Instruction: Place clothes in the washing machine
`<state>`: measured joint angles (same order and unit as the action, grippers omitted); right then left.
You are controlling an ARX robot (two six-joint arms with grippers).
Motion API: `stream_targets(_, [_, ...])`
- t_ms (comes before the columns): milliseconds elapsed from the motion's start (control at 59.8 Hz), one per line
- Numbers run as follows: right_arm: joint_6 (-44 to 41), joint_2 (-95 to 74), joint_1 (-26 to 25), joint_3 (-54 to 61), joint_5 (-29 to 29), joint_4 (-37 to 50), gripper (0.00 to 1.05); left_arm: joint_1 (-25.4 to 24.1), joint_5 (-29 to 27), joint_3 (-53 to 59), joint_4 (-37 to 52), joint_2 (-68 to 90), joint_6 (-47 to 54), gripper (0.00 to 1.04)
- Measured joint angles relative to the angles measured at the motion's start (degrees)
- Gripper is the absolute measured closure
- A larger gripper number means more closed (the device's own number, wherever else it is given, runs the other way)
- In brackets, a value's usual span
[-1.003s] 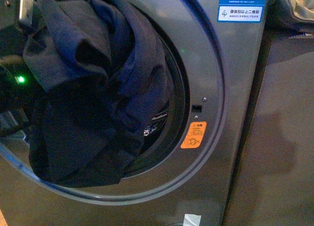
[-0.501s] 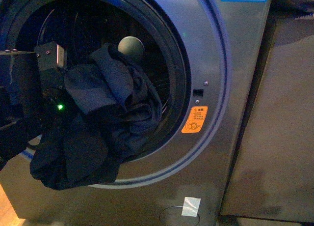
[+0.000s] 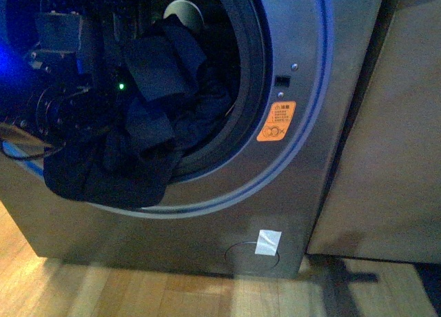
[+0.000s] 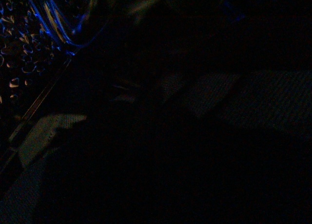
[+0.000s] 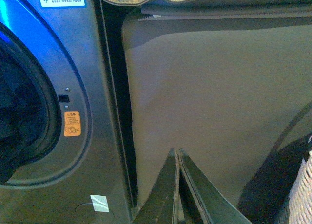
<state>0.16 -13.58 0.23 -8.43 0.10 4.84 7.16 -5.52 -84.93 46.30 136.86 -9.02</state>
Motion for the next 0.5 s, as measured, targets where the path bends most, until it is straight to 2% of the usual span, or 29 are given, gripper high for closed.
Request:
stream_targets(84, [0.0, 1.0, 0.0, 1.0, 0.0, 0.1, 1.02, -0.3, -0.4, -4.4, -2.0, 2.2, 0.3, 0.91])
stream_targets(167, [0.0, 6.8, -0.1, 2.4, -0.1, -5.4, 1.02, -0.8, -1.0, -11.7, -5.4, 5.9, 1.1, 0.91])
stream_targets(284, [0.0, 8.9, -0.2, 2.9, -0.1, -5.6, 1.02, -1.1, -3.0, -17.3, -6.4, 9.0, 1.7, 0.91])
stream_targets(501, [0.0, 10.0, -0.2, 4.4, -0.1, -5.5, 1.02, -1.1, -8.2, -24.6, -2.5, 13.4, 3.9, 0.91])
